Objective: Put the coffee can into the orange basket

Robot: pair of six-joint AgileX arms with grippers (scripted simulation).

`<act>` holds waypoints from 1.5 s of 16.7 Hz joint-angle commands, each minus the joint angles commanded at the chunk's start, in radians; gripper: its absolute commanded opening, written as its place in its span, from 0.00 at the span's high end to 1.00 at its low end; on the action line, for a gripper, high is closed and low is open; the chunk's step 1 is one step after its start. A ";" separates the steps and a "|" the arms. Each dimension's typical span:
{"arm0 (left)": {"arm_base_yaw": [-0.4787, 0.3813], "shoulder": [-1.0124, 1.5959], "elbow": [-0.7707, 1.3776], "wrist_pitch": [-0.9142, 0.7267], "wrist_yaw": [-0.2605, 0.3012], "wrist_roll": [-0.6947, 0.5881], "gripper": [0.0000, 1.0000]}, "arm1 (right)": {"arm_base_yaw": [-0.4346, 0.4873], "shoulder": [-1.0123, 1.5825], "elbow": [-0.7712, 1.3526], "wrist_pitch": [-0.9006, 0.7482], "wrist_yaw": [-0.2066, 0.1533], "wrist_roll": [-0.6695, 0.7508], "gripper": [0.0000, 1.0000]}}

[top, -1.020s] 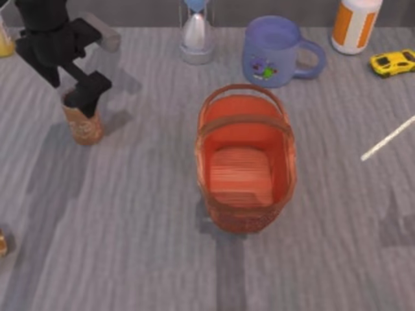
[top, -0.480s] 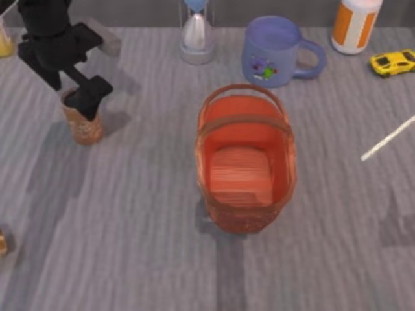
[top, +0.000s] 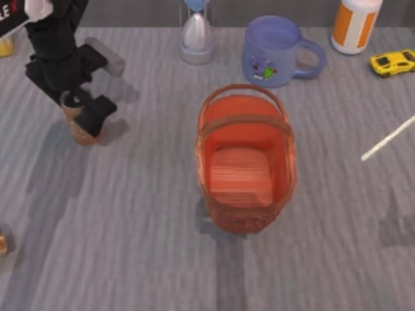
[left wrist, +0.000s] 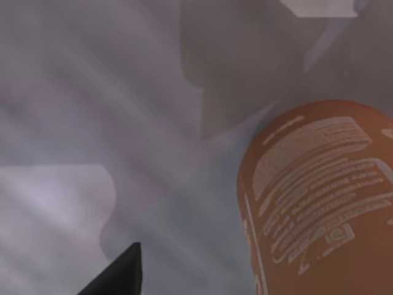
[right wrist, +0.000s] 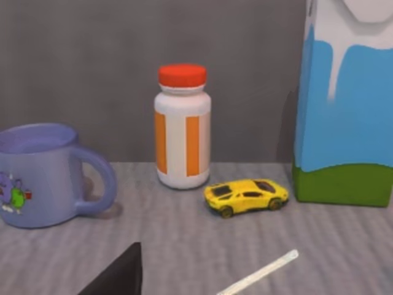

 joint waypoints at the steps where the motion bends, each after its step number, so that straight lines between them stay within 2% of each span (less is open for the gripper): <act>1: 0.000 0.000 0.000 0.000 0.000 0.000 0.00 | 0.000 0.000 0.000 0.000 0.000 0.000 0.00; 14: 0.000 0.000 0.000 0.000 0.000 0.000 0.98 | 0.000 0.000 0.000 0.000 0.000 0.000 0.00; 25: -0.004 -0.003 -0.005 0.011 0.008 -0.003 1.00 | 0.000 0.000 0.000 0.000 0.000 0.000 0.00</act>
